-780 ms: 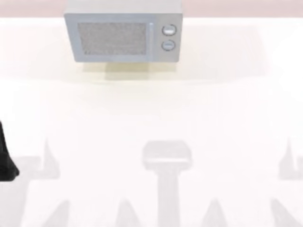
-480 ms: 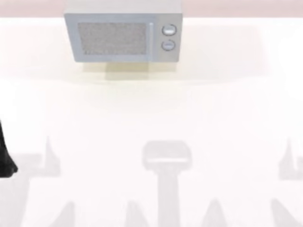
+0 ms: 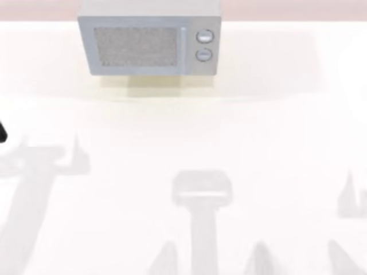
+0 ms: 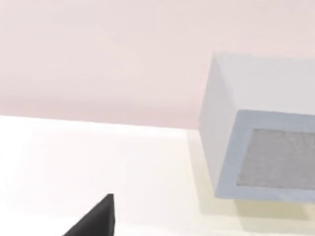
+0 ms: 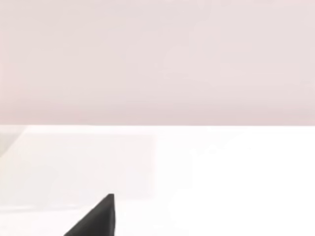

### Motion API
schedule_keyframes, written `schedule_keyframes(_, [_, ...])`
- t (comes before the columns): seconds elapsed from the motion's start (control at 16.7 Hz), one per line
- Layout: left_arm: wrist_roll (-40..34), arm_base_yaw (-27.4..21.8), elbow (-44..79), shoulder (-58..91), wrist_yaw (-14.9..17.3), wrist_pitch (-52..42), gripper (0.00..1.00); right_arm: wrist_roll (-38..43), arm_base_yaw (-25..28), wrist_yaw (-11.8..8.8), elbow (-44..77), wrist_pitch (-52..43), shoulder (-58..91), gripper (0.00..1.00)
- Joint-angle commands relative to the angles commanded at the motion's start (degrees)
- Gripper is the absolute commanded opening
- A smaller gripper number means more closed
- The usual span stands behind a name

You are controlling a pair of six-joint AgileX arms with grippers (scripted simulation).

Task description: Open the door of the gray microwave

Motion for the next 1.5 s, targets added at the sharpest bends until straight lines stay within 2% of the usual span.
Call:
schedule_keyframes(0.96, [-19.37,-21.58,96.04,85.53,-10.50,-50.60,1.00,0.00,0.00,0.00,0.00,0.00,0.00,1.00])
schedule_keyframes(1.26, [-23.43,-26.04,115.82,104.43,-12.79,-61.83,1.00,0.00,0.00,0.00,0.00,0.00,0.00,1.00])
schedule_keyframes(1.5, [-24.88,-27.64,122.97,111.46,-13.64,-65.91,1.00,0.00,0.00,0.00,0.00,0.00,0.00,1.00])
